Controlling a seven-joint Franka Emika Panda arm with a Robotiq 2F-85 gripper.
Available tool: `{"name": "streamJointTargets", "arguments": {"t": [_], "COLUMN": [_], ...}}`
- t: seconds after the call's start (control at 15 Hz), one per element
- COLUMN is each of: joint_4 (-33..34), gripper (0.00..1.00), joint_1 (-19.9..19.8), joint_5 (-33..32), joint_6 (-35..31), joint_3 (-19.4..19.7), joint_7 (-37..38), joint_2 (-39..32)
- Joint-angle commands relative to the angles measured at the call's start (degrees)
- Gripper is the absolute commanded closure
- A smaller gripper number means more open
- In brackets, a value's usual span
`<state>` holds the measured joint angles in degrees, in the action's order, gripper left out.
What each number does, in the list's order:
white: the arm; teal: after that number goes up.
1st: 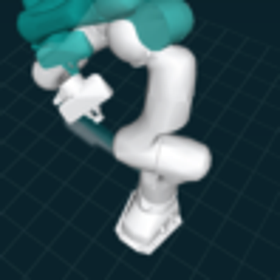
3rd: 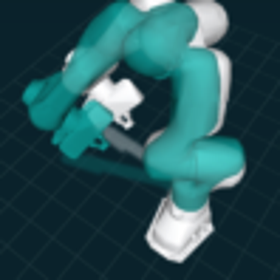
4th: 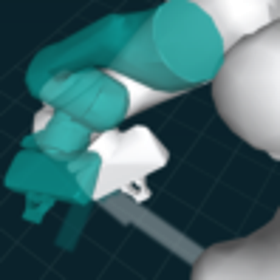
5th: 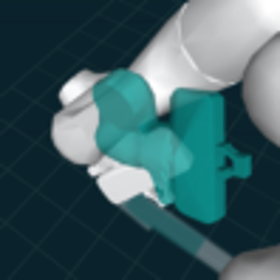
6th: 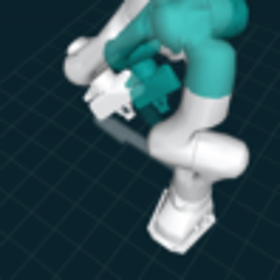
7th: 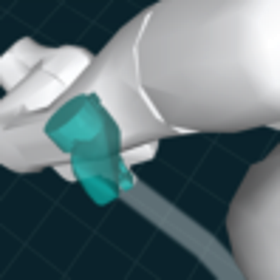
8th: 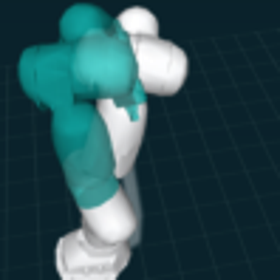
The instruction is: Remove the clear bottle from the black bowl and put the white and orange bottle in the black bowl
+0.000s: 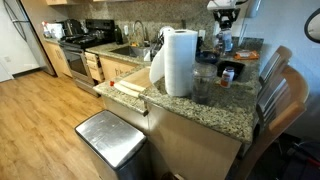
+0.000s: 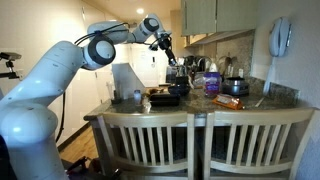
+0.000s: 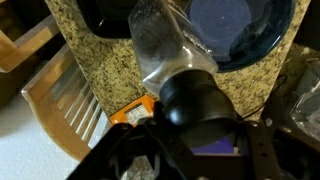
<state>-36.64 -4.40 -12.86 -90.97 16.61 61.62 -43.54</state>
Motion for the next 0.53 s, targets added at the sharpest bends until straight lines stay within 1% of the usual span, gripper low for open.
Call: {"name": "streamJointTargets", "arguments": {"t": [0.0, 0.13, 0.27, 0.33, 0.47], "joint_4": [-4.10, -6.54, -11.70, -15.68, -20.26], "gripper": [0.66, 0.66, 0.66, 0.66, 0.66], "joint_1": [1.38, 1.14, 0.08, -0.75, -1.84], "joint_5": [-2.50, -0.44, 1.94, 3.51, 6.04], "joint_6": [-7.85, -12.61, -17.52, -20.59, -23.86], "joint_3": [0.88, -1.46, -3.69, -4.82, -6.38], "joint_7": [4.03, 1.41, -1.48, -3.70, -9.35], "joint_2": [0.49, 1.19, 3.83, 6.41, 9.72]}}
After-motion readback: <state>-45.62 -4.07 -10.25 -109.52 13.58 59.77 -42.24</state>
